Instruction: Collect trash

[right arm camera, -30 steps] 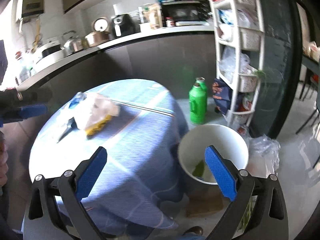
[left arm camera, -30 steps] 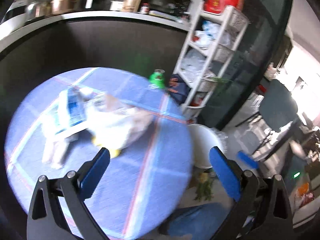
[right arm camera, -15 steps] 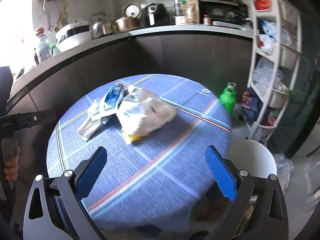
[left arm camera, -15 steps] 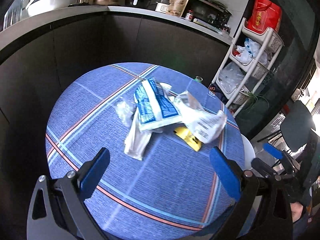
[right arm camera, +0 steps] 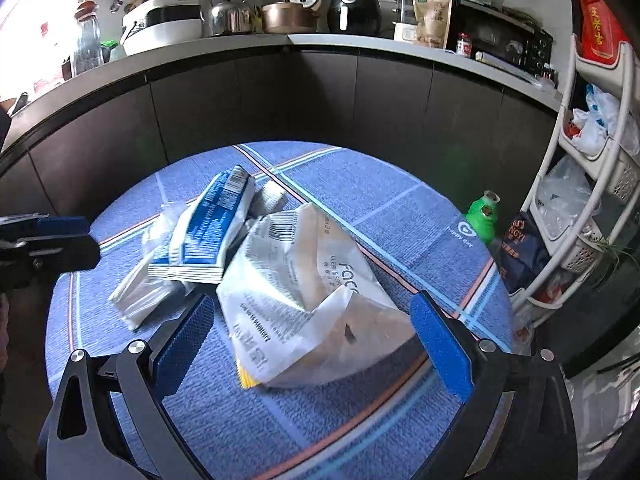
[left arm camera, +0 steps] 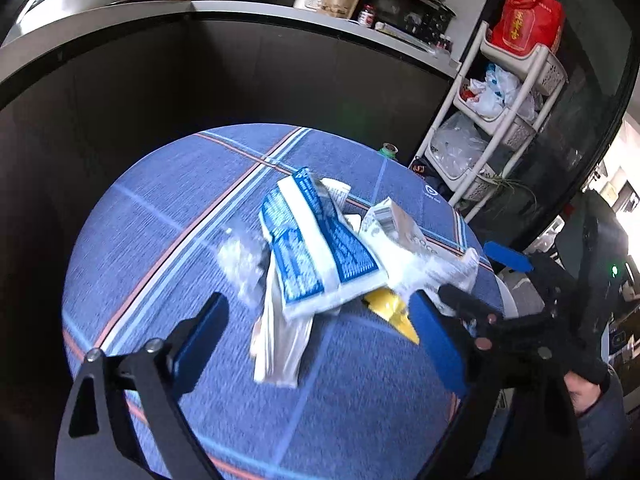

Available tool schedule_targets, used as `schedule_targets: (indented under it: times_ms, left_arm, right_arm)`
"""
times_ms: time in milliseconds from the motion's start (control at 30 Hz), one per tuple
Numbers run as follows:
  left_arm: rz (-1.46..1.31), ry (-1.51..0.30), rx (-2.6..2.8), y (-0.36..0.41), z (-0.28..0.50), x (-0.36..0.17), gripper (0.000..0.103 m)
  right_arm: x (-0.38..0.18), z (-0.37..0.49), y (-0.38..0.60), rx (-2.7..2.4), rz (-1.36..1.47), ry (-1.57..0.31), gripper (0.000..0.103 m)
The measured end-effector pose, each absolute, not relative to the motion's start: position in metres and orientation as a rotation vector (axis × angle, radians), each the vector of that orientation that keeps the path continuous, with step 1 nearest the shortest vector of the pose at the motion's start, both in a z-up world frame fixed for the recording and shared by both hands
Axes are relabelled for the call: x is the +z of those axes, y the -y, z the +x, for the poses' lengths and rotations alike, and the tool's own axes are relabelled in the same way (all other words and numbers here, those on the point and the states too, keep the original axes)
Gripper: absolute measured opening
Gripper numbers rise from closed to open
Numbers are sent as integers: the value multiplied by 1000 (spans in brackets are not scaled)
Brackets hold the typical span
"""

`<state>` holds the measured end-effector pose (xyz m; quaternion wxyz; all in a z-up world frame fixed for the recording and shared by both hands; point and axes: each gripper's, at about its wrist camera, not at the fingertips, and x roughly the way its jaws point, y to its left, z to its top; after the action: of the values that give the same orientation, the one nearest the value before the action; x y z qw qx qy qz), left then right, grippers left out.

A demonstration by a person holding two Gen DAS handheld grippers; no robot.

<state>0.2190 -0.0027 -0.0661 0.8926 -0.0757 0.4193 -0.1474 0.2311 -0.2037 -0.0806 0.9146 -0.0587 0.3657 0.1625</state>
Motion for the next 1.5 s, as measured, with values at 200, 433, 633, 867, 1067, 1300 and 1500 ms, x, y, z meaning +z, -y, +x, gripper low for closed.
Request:
schedule_targets:
  times_ms: [200, 433, 633, 867, 1067, 1300, 1500]
  left_arm:
    - [-118, -913, -335, 27, 251, -81, 79]
    - [-119, -962, -269, 36, 278, -103, 83]
    - [-82, -955, -216, 39, 281, -109, 87]
    - [-25, -961, -204, 44, 279, -110, 69]
    - [7, -960, -192, 47, 277, -105, 1]
    - [-13, -939, -254, 45, 251, -81, 6]
    - [-66, -887, -168, 25, 248, -67, 66]
  right_arm:
    - [-96, 234, 210, 333, -88, -767, 94]
    - [-99, 226, 214, 324, -119, -762, 43]
    - [-92, 207, 218, 323, -110, -712, 32]
    - [-68, 183, 238, 282, -20, -650, 32]
    - [-67, 165, 242, 269, 10, -654, 32]
    - [-69, 151, 248, 272, 42, -657, 33]
    - [-66, 143, 252, 273, 61, -646, 33]
